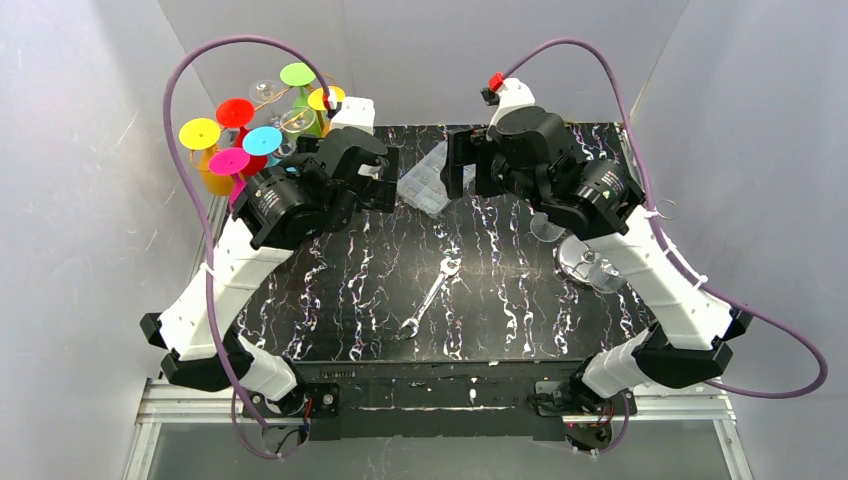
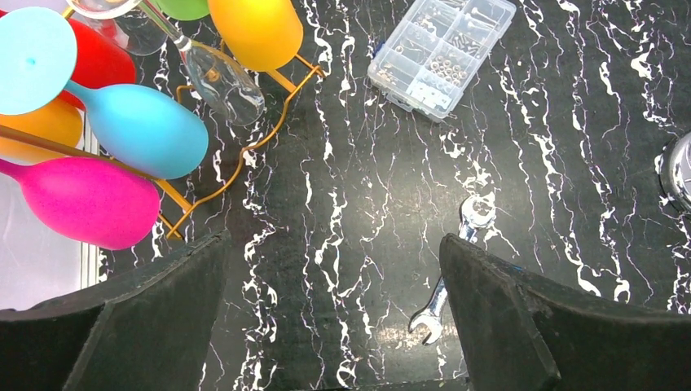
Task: Take the wine glass off the wine glass rack
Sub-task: Pick up the wine glass from the wine rack.
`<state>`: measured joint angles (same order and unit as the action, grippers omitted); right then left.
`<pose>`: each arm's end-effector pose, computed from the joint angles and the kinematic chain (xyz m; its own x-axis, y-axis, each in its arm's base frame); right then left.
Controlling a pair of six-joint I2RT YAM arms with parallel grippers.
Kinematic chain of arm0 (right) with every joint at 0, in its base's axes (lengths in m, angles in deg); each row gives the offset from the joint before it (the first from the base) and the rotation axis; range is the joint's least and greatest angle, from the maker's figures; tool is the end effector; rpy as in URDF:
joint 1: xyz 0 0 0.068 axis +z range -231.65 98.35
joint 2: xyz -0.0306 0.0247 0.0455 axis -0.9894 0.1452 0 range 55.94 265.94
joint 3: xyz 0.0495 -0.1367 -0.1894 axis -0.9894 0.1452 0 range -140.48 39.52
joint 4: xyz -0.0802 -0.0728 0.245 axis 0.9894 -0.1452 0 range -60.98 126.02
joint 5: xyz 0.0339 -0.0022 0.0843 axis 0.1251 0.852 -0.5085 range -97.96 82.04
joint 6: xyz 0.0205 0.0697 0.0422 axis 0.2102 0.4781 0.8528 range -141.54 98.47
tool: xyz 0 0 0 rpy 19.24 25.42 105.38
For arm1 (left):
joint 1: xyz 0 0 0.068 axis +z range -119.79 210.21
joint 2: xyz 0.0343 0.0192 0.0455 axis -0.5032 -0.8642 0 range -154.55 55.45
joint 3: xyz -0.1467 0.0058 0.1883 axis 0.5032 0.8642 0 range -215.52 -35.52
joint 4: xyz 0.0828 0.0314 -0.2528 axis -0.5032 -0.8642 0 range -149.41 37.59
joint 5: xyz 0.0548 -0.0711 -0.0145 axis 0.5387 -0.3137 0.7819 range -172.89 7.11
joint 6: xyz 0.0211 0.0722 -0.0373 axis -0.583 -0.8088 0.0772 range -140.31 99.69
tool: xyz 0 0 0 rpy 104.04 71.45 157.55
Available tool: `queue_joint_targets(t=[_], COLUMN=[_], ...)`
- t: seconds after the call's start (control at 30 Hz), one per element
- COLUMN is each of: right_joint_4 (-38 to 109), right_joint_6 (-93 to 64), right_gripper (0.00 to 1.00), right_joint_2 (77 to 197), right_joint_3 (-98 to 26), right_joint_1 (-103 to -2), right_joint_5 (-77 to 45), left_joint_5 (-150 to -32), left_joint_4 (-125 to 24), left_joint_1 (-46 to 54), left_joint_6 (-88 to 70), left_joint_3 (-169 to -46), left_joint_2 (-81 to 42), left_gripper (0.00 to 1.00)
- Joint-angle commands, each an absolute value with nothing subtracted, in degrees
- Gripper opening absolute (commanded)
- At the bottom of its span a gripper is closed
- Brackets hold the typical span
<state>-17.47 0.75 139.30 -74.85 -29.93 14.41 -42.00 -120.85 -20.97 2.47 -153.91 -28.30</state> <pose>0.2139 0.2258 0.4674 -0.4118 0.0441 -0.9102 -0.3802 0.8994 0.2156 0.2105 -0.1848 0.4612 -0.4176 0.0520 -0.9071 0.0937 0.9955 0.0139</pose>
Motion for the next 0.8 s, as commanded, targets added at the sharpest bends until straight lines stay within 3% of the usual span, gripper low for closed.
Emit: queue_joint_targets(t=[0.0, 0.17, 0.5, 0.77], right_joint_4=[-16.53, -19.56, -16.75, -20.28], right_joint_6=[0.26, -1.30, -1.71, -2.35], right_gripper=[1.00, 1.00, 1.00, 1.00], right_joint_2=[136.39, 137.72, 135.16, 135.37], right_joint_3=[-73.86, -73.74, -68.48, -67.44], right_joint_1=[-29.97, -32.71, -45.64, -52.10], right_joint_5=[18.49, 19.85, 8.28, 9.85], left_joint_5=[-42.24, -47.14, -58.41, -63.38], left_joint_4=[-121.04, -117.92, -109.82, -105.09], left_joint_1=[-20.74, -20.73, -20.75, -20.71], left_joint_6=[3.00, 0.51, 2.67, 4.58], left_joint_3=[-152.93, -147.22, -136.86, -130.56], left_joint_2=[-26.06, -22.42, -22.21, -23.62], left_gripper=[0.99, 0.99, 0.99, 0.99])
